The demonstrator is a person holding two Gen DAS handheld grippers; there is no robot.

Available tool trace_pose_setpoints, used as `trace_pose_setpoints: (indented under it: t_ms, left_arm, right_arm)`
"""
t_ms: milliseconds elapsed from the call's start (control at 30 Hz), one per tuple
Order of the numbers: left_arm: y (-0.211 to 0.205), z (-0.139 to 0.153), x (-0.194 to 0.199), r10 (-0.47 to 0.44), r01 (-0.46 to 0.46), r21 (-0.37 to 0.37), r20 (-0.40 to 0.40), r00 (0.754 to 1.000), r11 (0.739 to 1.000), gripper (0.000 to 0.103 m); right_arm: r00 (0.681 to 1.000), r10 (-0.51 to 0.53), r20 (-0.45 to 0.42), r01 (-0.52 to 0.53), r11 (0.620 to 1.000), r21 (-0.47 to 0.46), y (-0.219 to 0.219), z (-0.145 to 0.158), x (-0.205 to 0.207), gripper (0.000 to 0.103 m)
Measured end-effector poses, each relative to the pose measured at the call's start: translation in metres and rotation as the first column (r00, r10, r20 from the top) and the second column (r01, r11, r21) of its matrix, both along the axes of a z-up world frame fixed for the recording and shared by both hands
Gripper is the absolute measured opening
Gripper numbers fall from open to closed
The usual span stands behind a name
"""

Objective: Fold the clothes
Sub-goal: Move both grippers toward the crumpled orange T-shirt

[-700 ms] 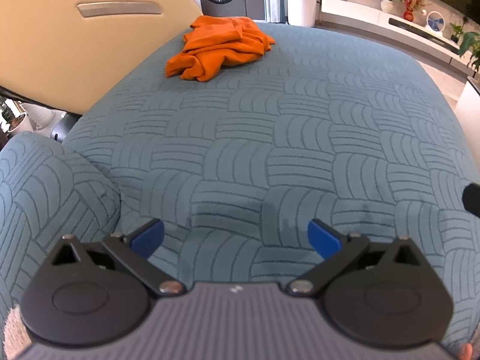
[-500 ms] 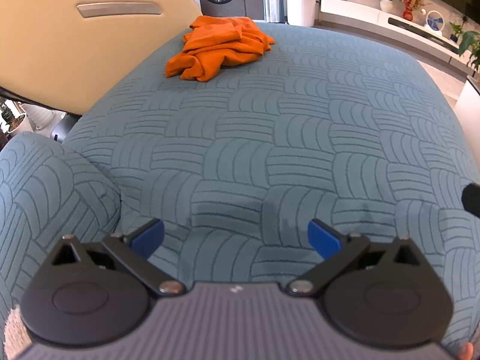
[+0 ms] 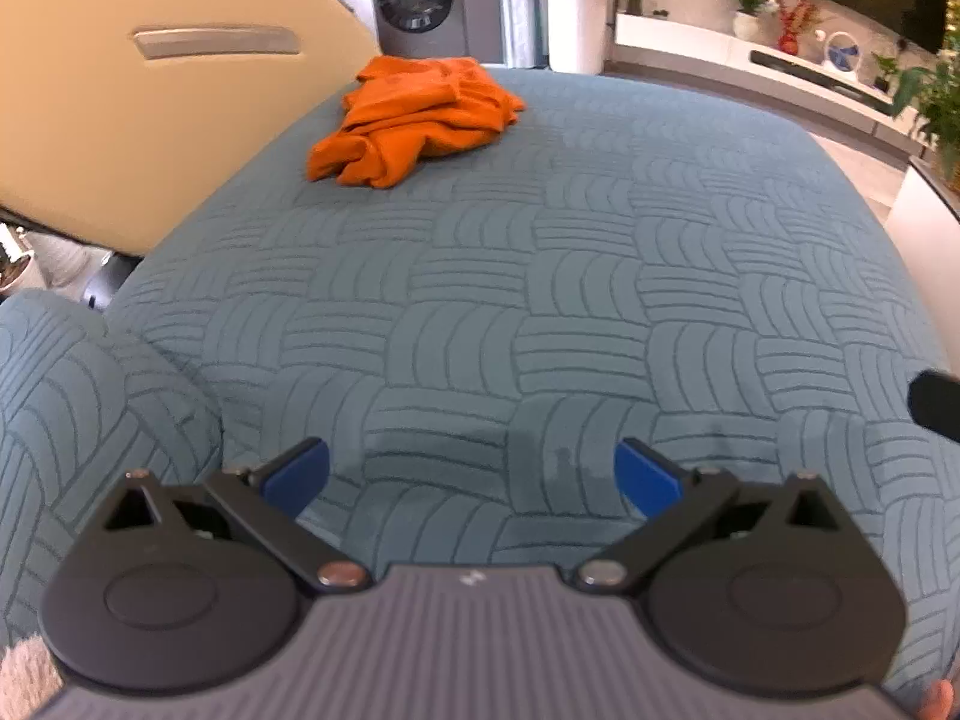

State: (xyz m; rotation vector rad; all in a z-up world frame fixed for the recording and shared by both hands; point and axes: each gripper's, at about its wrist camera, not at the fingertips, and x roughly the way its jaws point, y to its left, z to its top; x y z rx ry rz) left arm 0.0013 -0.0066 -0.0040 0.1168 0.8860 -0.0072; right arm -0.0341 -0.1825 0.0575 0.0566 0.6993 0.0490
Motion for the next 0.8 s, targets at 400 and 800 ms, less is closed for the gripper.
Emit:
trace_pose_setpoints:
  t_ms: [400,800]
  left_arm:
    - [-0.003,-0.004,0.014,-0.059,0.055,0.055,0.063,0.996,0.997,0.098]
    - [0.029,-0.017,0.112,-0.014,0.012,0.016,0.129,0.992,1.0,0.1]
  right_arm:
    - [1.0,-0.011,0.026,0.011,1.0,0.024,-0.01,-0.002,-0.006,0.092]
    - [0.99,0.027,0.138,-0.041,0.994,0.1,-0.013,-0.002,0.009,0.092]
